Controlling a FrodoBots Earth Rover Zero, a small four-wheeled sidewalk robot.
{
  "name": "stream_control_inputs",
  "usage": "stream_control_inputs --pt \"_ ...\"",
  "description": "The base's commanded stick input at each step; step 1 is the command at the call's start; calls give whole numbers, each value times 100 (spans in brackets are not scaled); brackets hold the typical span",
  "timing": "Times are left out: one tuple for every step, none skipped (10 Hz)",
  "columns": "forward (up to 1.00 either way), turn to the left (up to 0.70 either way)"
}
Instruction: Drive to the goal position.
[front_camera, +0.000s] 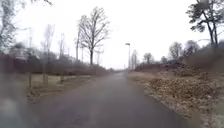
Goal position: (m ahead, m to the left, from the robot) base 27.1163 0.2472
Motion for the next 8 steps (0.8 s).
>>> stream_control_inputs --pt "70 0" --pt "70 0" --pt "70 0" --pt "70 0" --pt "70 0" --pt "70 0" --pt "70 0" --pt "70 0"
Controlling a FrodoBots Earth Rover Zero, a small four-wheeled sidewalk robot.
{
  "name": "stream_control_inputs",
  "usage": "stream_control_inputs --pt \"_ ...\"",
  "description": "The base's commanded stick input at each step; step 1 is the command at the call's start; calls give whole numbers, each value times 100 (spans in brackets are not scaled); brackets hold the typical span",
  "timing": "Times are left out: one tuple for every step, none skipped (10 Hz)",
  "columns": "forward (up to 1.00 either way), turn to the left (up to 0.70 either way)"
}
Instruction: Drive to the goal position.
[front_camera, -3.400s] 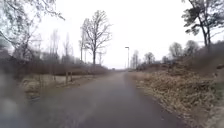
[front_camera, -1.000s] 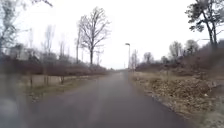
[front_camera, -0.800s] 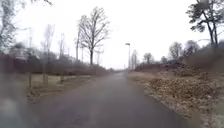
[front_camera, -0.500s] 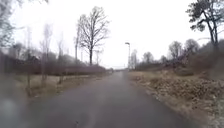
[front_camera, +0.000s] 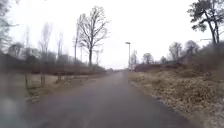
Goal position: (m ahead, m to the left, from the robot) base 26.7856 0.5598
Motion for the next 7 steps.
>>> stream_control_inputs --pt "70 0" --pt "70 0" --pt "70 0" --pt "70 0" --pt "70 0" --pt "70 0" --pt "70 0"
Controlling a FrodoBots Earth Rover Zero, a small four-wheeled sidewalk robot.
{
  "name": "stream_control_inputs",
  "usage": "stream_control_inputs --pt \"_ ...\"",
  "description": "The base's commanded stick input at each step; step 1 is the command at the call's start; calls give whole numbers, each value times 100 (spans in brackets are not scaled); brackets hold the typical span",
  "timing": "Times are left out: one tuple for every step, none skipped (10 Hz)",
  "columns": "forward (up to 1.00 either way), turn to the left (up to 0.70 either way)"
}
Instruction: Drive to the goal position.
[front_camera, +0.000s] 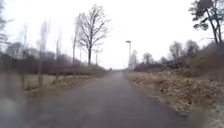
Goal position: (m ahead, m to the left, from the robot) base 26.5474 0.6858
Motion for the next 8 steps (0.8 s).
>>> stream_control_inputs --pt "70 0" --pt "70 0" --pt "70 0" --pt "70 0" --pt "70 0" --pt "70 0" --pt "70 0" --pt "70 0"
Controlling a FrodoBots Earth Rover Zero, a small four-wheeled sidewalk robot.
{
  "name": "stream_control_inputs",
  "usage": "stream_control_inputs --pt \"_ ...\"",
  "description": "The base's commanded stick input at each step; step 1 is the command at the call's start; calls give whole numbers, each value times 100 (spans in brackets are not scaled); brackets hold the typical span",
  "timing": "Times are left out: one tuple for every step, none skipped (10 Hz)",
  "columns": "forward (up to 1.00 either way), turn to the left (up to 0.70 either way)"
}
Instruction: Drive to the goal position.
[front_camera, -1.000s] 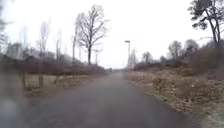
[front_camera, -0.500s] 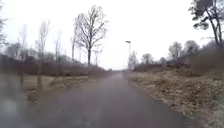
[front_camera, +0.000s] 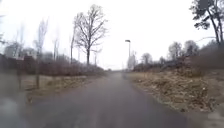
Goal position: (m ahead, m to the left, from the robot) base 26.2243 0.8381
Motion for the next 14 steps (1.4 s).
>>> stream_control_inputs --pt "70 0" --pt "70 0" --pt "70 0" --pt "70 0" --pt "70 0" --pt "70 0" --pt "70 0" --pt "70 0" --pt "70 0" --pt "70 0" --pt "70 0" --pt "70 0" --pt "70 0" --pt "70 0"
